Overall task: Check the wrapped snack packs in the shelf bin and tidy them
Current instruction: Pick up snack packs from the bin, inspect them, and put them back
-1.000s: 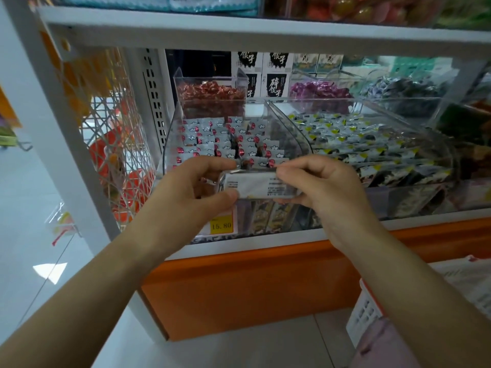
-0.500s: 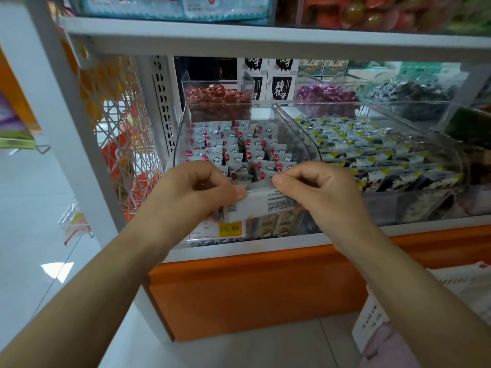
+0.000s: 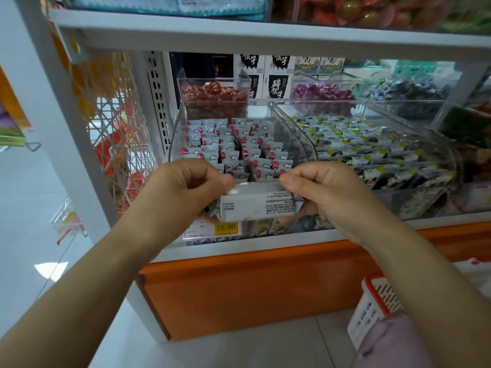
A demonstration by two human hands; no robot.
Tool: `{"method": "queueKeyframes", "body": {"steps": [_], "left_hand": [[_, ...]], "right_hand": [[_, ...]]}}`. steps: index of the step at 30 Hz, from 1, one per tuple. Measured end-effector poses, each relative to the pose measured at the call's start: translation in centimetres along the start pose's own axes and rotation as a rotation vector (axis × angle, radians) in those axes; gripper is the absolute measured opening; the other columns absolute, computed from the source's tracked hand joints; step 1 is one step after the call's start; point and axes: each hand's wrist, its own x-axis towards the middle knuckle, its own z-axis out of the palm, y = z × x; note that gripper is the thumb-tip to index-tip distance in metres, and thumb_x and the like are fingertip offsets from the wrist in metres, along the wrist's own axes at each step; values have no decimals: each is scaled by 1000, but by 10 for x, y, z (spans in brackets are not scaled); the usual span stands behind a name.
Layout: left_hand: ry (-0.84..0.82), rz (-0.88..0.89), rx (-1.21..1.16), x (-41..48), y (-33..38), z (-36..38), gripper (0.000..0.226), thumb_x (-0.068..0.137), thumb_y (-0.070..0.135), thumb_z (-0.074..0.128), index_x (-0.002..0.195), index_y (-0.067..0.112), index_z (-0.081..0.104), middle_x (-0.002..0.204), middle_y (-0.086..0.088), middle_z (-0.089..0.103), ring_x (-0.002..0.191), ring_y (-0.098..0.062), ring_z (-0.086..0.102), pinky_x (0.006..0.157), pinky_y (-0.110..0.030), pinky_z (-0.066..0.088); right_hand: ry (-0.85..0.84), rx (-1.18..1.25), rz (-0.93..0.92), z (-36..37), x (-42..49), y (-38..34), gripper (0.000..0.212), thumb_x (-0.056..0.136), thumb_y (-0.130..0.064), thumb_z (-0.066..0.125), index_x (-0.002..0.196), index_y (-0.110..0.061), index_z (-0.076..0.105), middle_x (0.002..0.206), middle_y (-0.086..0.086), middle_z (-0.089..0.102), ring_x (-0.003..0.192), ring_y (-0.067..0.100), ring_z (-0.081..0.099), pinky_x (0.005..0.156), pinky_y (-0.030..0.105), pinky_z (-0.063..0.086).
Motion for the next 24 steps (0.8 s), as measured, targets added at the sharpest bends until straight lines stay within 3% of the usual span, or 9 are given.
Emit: {"method": "queueKeyframes", "body": {"steps": [5,9,12,14,16,18,21,22,24], "left_hand": [[-145,69,39,-3,1,3,33,73,40,59,104,30,61,93,15,70,87,1,66,71,-13,53],[29,139,10,-2,1,5,22,89,19,55,108,25,62,89,12,71,81,2,67,67,-8,50],[109,159,124,-1,1,5,23,91,27,51,110,22,62,80,12,69,74,4,64,61,-5,46],[205,206,378,4,0,-2,44,87,43,48,126,22,54,101,14,64,90,3,60,77,-6,44],[306,267,696,16,-5,-17,61,85,53,43,137,21,42,133,2,52,124,-16,44,104,-30,32],[288,211,862,27,-14,-29,68,86,54,40,143,18,32,148,-4,35,137,-26,24,111,-44,20],[148,73,856,35,-31,-30,75,88,54,39,149,17,14,156,-3,14,142,-24,10,114,-45,13],[115,57,843,35,-36,-27,77,88,55,39,149,18,10,157,-2,10,143,-22,8,115,-45,12],[91,64,829,37,-42,-29,80,86,58,36,149,19,6,158,-1,7,143,-22,6,116,-46,12]], "right_hand": [[229,51,-26,0,1,8,21,90,-18,56,80,-4,69,76,8,73,70,20,72,50,24,57],[90,255,-53,-2,1,4,33,74,-27,66,103,-11,68,97,12,72,85,22,71,68,25,58],[129,13,-120,7,3,3,47,67,-27,72,113,-25,64,98,-2,72,82,20,71,74,29,58],[237,-12,-114,13,12,-1,38,75,-21,72,113,-22,64,92,0,72,78,19,71,70,31,59],[333,20,-130,17,29,-8,31,80,-11,70,108,-17,60,93,3,69,73,14,71,62,24,58],[387,-8,-166,22,58,-15,28,80,-7,70,101,-15,54,98,6,65,71,9,70,58,19,55],[393,-243,-214,38,106,-17,29,81,-11,71,104,-9,52,109,9,60,91,20,65,79,26,55],[397,-344,-237,42,119,-16,28,81,-13,70,103,-9,52,107,5,58,93,18,60,81,17,49],[386,-509,-286,50,143,-14,25,82,-15,70,101,-9,55,101,2,56,89,11,50,67,3,37]]}}
